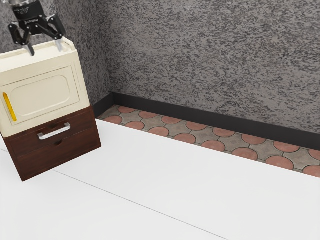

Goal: Pull the drawer handle with one arm to open the drawer

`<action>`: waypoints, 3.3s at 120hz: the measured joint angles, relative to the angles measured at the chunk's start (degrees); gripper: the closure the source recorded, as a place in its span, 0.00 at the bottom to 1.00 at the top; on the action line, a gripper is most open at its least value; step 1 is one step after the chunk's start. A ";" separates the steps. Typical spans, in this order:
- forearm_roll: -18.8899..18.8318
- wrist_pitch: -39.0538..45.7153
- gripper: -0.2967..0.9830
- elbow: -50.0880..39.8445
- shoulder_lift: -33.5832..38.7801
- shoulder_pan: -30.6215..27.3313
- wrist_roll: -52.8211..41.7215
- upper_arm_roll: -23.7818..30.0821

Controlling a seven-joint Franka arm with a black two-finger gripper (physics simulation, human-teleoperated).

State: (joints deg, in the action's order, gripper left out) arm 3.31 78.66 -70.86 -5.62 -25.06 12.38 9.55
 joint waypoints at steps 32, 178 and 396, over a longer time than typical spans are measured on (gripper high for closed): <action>-2.03 -0.07 0.23 9.42 2.71 -0.14 1.78 1.04; -1.90 20.57 0.23 -54.25 35.97 14.12 4.86 -1.94; -6.32 58.18 0.23 -56.61 5.35 14.31 -63.50 -13.83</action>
State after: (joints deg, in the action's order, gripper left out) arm -3.01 136.84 -127.47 -0.26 -10.76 -51.12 -4.28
